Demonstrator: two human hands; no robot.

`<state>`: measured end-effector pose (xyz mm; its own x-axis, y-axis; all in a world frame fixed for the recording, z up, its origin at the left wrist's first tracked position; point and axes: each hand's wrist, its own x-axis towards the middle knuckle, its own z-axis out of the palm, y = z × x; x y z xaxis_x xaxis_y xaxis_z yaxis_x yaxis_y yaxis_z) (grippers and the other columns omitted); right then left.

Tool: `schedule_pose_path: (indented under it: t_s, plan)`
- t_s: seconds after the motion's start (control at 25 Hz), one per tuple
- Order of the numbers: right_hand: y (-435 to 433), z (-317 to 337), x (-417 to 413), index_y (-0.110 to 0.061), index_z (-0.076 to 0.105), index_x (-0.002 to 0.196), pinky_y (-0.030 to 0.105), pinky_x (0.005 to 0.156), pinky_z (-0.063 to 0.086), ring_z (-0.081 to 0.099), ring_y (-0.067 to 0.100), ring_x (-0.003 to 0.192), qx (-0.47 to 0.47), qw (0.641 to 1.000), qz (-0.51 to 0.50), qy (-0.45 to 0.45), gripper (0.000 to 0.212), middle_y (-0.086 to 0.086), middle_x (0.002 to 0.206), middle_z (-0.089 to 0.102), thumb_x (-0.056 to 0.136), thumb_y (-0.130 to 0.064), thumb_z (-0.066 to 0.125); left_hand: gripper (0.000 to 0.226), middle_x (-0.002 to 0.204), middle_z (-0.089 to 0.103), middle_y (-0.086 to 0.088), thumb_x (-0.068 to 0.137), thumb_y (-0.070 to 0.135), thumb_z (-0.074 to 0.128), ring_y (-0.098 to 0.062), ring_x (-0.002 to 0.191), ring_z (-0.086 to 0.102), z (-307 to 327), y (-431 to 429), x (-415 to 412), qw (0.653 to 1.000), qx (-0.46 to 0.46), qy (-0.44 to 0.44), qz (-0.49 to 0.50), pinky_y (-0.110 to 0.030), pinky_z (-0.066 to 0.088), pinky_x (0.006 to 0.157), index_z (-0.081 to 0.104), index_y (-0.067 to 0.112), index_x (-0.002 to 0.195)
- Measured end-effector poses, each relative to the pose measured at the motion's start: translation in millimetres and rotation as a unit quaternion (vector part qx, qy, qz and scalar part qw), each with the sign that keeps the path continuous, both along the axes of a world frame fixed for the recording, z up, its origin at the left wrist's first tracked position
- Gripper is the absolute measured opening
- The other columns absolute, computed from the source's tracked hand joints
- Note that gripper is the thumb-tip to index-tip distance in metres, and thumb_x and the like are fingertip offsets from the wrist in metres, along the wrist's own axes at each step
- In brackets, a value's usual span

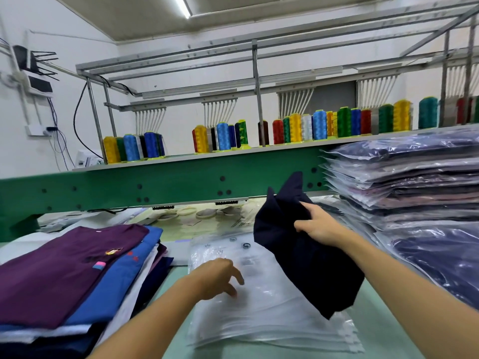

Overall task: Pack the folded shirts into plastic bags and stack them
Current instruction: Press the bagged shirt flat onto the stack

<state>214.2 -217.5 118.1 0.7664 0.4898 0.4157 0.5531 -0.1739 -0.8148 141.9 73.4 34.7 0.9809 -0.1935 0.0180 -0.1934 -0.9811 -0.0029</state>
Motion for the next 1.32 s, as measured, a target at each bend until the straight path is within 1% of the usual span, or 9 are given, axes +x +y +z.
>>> schedule_pose_path:
  t_s: [0.16,0.36,0.44,0.56,0.68,0.8,1.04,1.16,1.32]
  plan:
    - [20.0,1.8,-22.7,-0.016,0.068,0.104,0.015,0.079,0.051,0.064,-0.004,0.083,-0.038,0.993,0.028,-0.105,0.048,-0.021,0.088,0.072,0.076,0.017,0.049,0.083,0.097,0.055,0.007,0.068,0.060,0.086,-0.018,0.089,0.060,2.9,-9.8,6.7,0.983,-0.150,0.024,0.106,-0.030,0.052,0.084,0.052,0.034,0.140]
    - [23.8,-52.2,-32.3,-0.052,0.054,0.131,0.035,0.100,0.049,0.060,0.013,0.121,-0.297,0.937,0.034,-0.182,0.074,-0.016,0.132,0.064,0.075,-0.006,0.045,0.023,0.062,0.063,0.017,0.081,0.022,0.081,0.003,0.053,0.056,3.8,-22.3,13.4,0.930,-0.332,-0.007,0.154,-0.011,0.044,0.053,0.061,0.012,0.087]
    - [16.4,-66.3,-29.1,-0.064,0.041,0.135,0.033,0.106,0.044,0.052,0.012,0.130,-0.353,0.921,0.029,-0.163,0.080,-0.021,0.143,0.054,0.077,-0.009,0.043,0.013,0.077,0.065,0.001,0.085,0.009,0.073,-0.010,0.063,0.055,3.0,-21.8,16.7,0.887,-0.435,-0.003,0.153,-0.021,0.044,0.060,0.059,0.012,0.085]
    - [8.9,-72.8,-21.4,-0.060,0.039,0.139,0.031,0.108,0.041,0.047,0.014,0.135,-0.408,0.902,0.014,-0.138,0.080,-0.019,0.148,0.050,0.078,-0.010,0.044,0.019,0.106,0.067,-0.001,0.098,0.020,0.063,-0.017,0.092,0.063,6.7,-21.1,13.5,0.827,-0.546,-0.002,0.134,-0.015,0.052,0.074,0.067,0.018,0.117]
    - [11.1,-77.1,-15.9,-0.058,0.036,0.142,0.036,0.105,0.045,0.049,0.018,0.133,-0.448,0.888,0.006,-0.102,0.081,-0.011,0.147,0.051,0.075,-0.013,0.042,0.039,0.115,0.062,-0.004,0.102,0.010,0.054,-0.020,0.107,0.059,8.7,-21.8,13.5,0.894,-0.424,-0.111,0.092,-0.009,0.043,0.082,0.056,0.027,0.137]
    - [17.8,-76.5,-7.6,-0.045,0.043,0.145,0.037,0.102,0.047,0.053,0.024,0.129,-0.439,0.896,-0.019,-0.061,0.077,0.000,0.144,0.053,0.075,-0.015,0.041,0.042,0.112,0.066,0.002,0.102,0.004,0.044,-0.019,0.105,0.060,20.6,-31.9,17.8,0.937,-0.293,-0.181,0.064,-0.032,0.049,0.090,0.067,0.031,0.125]
    - [18.0,-57.0,23.9,-0.025,0.068,0.125,0.037,0.097,0.051,0.061,0.030,0.116,-0.299,0.943,-0.142,0.025,0.054,0.006,0.126,0.067,0.080,-0.006,0.043,0.059,0.094,0.048,0.008,0.084,-0.008,0.036,-0.021,0.095,0.056,37.9,-36.0,12.0,0.995,-0.073,-0.058,0.044,-0.040,0.049,0.072,0.078,0.030,0.099]
    - [24.2,-64.3,23.6,-0.025,0.066,0.127,0.035,0.101,0.049,0.060,0.028,0.118,-0.298,0.941,-0.154,0.047,0.055,0.006,0.132,0.064,0.082,-0.006,0.043,0.043,0.114,0.059,-0.001,0.086,0.015,0.039,-0.025,0.111,0.058,39.8,-41.3,7.7,0.995,-0.055,0.015,0.087,-0.034,0.047,0.078,0.077,0.026,0.102]
    - [28.5,-71.9,14.4,-0.023,0.067,0.126,0.015,0.074,0.050,0.065,0.011,0.092,-0.291,0.954,-0.050,0.044,0.056,0.000,0.114,0.068,0.080,0.002,0.046,0.055,0.138,0.044,-0.002,0.091,0.059,0.032,-0.026,0.130,0.036,16.0,-62.7,9.7,0.991,-0.050,0.002,0.127,-0.049,0.041,0.099,0.054,0.036,0.135]
